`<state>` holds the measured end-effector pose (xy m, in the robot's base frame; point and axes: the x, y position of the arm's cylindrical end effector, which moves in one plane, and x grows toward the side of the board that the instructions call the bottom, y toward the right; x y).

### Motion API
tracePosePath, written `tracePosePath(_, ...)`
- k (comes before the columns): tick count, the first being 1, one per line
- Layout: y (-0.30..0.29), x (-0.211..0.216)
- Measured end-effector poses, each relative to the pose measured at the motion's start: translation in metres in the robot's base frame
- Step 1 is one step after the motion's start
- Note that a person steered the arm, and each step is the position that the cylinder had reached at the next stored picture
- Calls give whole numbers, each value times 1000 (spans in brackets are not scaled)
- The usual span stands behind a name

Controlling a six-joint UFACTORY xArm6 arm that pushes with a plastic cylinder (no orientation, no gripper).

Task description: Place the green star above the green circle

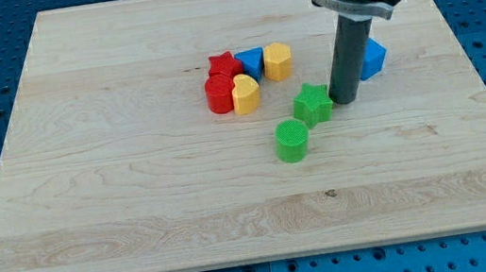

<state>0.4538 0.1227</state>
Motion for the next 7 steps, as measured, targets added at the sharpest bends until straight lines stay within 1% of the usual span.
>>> tracePosePath(1, -21, 20)
tracePosePath(2, -33, 30)
tracePosePath(3, -32, 29)
tracePosePath(4, 2, 3)
tracePosePath(5, 2, -18)
tracePosePath(6, -14, -13)
tracePosePath(7, -17, 5)
